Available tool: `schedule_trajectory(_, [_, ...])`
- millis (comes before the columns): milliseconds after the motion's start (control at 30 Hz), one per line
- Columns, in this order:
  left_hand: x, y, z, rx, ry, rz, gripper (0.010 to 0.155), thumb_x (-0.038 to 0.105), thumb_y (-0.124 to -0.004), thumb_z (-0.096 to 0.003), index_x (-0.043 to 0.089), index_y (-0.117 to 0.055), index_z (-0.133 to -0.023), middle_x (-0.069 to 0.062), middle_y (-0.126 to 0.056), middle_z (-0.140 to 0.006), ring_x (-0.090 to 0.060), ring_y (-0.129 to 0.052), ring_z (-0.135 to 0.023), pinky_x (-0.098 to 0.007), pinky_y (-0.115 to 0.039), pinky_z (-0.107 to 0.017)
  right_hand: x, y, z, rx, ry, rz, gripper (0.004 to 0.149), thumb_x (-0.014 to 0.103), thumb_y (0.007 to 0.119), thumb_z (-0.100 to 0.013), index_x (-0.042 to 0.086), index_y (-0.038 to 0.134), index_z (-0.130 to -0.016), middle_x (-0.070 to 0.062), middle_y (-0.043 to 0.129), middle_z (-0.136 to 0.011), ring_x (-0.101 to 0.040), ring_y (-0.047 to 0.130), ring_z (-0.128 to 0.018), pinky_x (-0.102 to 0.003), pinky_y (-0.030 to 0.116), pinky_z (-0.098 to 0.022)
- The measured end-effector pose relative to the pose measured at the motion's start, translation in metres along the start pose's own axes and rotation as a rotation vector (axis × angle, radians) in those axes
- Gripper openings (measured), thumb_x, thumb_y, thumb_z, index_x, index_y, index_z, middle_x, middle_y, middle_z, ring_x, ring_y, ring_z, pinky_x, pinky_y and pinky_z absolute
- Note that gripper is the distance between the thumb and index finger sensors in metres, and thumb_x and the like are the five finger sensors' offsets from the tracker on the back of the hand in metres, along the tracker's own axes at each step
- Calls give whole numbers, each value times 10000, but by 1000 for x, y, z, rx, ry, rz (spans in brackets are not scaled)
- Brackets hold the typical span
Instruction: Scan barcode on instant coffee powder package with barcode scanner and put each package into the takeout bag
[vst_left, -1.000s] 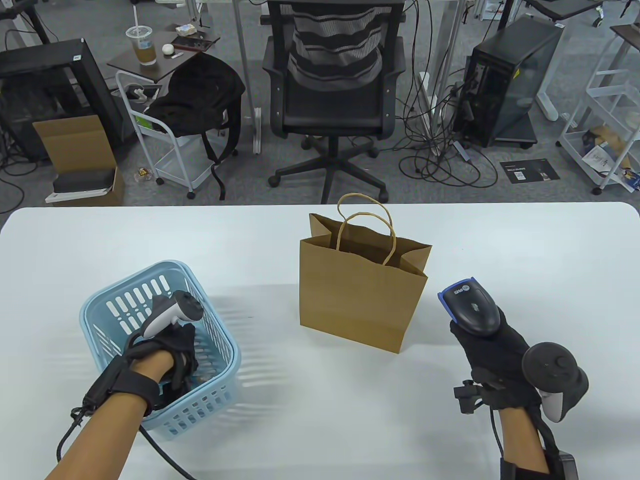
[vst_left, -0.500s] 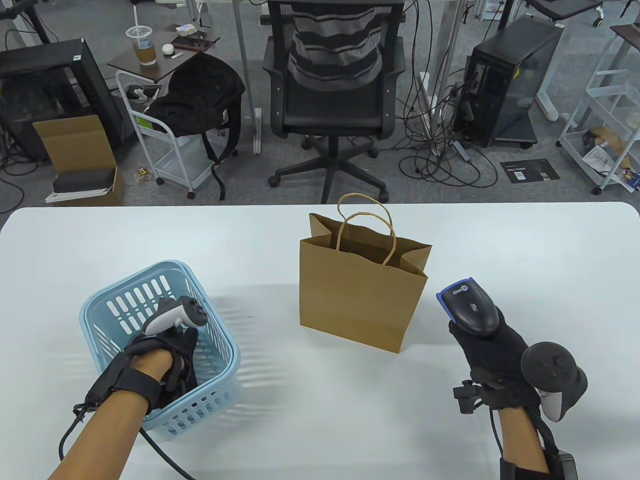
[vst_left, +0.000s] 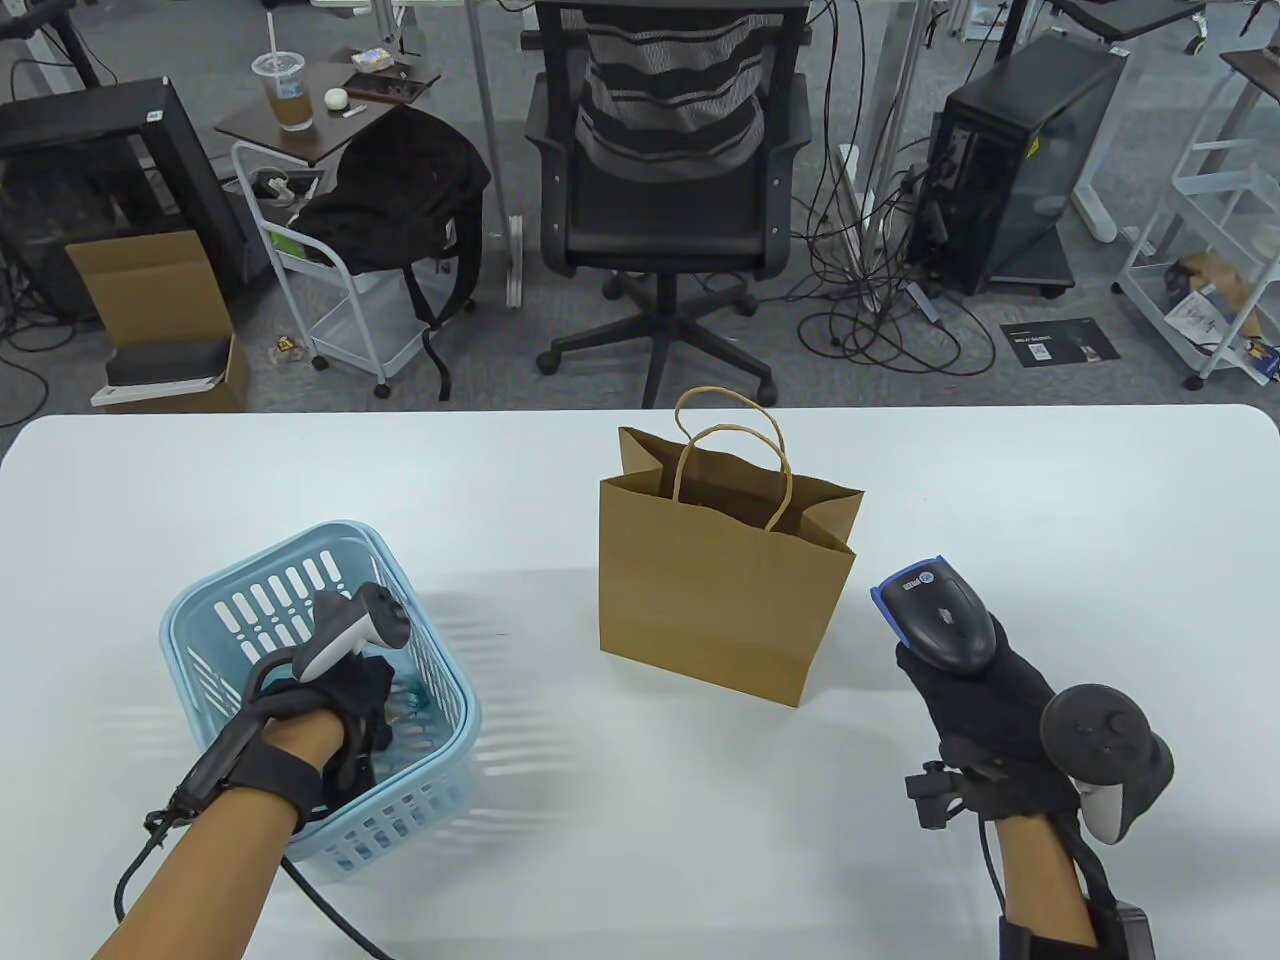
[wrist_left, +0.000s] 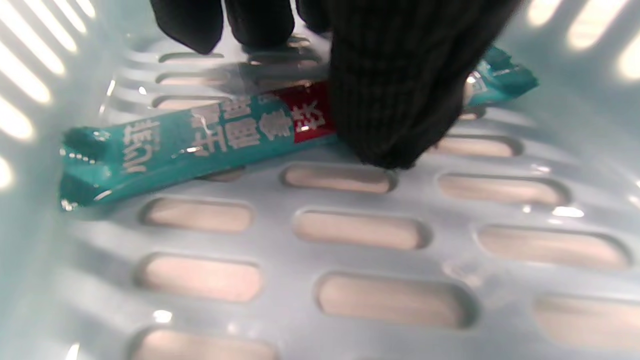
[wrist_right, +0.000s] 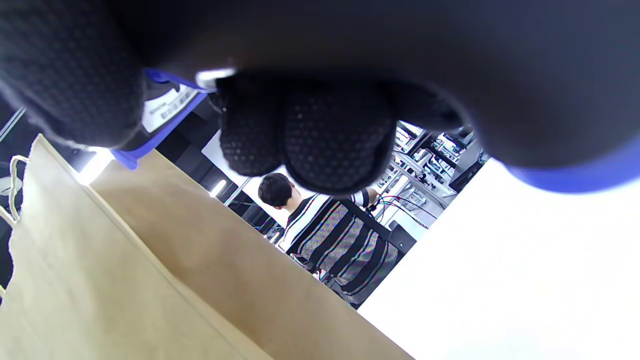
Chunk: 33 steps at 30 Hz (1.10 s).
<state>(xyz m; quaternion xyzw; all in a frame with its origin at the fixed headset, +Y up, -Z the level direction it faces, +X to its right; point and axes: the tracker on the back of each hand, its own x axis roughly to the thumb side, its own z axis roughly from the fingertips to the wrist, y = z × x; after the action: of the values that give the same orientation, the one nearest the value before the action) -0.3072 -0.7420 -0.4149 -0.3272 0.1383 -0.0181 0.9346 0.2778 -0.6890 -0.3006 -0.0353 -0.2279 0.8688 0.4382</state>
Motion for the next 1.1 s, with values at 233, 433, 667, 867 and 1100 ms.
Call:
schedule_trajectory(233, [-1, 4, -1, 30, 58, -47, 571, 418, -944, -386, 195, -767, -881, 38, -559, -1073, -270, -670, -1040, -547, -505, -852, 0, 1, 0, 2, 0, 5, 564, 548, 946, -453, 224, 797, -890, 22, 1051, -618, -184, 1082, -439, -405, 888, -427])
schedule_trajectory(433, [2, 4, 0, 25, 52, -78, 679, 412, -1037, -318, 176, -765, -894, 14, -613, -1076, -279, -747, -998, -551, -596, -801, -1, 1, 1, 5, 8, 3, 563, 548, 947, -452, 224, 798, -888, 22, 1051, -618, -184, 1082, -439, -405, 888, -427])
schedule_trajectory(667, [0, 7, -4, 45, 91, -85, 516, 398, -967, -391, 191, -818, -840, 26, -688, -1037, -264, -816, -970, -519, -628, -816, 0, 2, 1, 5, 2, 0, 563, 549, 946, -452, 224, 799, -887, 23, 1051, -618, -184, 1082, -440, -405, 888, -426])
schedule_trajectory(867, [-2, 13, -7, 41, 121, -110, 502, 388, -917, -407, 166, -816, -846, -20, -686, -1055, -288, -856, -978, -493, -676, -805, 0, 2, 0, 7, -3, -9, 565, 548, 947, -452, 224, 796, -890, 22, 1050, -619, -185, 1081, -441, -406, 887, -427])
schedule_trajectory(1100, [-8, 56, 18, 169, 132, -75, 504, 388, -902, -401, 148, -822, -837, -20, -678, -1059, -342, -850, -989, -506, -691, -791, -2, 2, 0, 8, 7, -10, 567, 547, 946, -453, 222, 795, -892, 22, 1050, -619, -185, 1081, -441, -406, 887, -428])
